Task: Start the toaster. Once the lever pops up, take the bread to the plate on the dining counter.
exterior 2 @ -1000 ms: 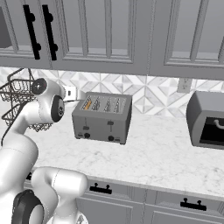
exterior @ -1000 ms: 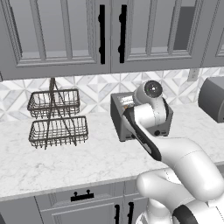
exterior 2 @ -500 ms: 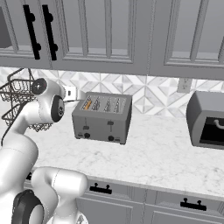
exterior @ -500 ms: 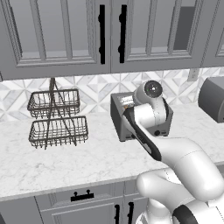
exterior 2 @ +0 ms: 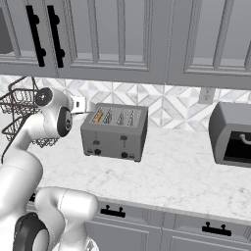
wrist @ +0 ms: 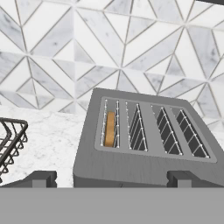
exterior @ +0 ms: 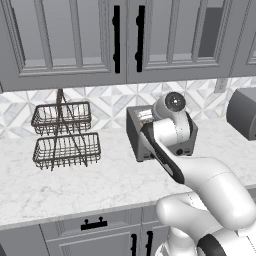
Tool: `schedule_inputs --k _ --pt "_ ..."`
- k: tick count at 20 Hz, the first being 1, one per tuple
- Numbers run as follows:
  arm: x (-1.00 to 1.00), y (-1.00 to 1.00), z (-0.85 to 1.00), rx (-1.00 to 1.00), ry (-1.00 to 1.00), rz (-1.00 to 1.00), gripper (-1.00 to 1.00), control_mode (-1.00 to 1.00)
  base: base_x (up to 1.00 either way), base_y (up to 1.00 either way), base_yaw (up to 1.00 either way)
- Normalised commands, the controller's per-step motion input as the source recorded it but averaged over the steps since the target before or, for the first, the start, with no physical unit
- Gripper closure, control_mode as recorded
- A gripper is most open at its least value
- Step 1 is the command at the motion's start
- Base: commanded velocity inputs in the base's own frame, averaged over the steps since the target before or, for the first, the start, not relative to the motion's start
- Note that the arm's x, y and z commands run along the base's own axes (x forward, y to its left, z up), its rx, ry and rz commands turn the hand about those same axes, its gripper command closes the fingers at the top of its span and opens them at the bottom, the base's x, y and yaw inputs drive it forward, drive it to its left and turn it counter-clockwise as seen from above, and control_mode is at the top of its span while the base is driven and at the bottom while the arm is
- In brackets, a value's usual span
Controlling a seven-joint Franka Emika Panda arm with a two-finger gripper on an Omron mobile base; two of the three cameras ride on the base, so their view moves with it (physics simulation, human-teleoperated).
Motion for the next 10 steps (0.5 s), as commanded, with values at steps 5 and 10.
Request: schedule_inputs --k 5,10 --pt "0.00 0.00 0.00 0.00 0.00 0.00 -1.00 -1.00 0.00 0.00 0.00" --pt "0.00 0.00 0.00 0.00 0.00 0.00 -1.00 -1.00 0.00 0.00 0.00"
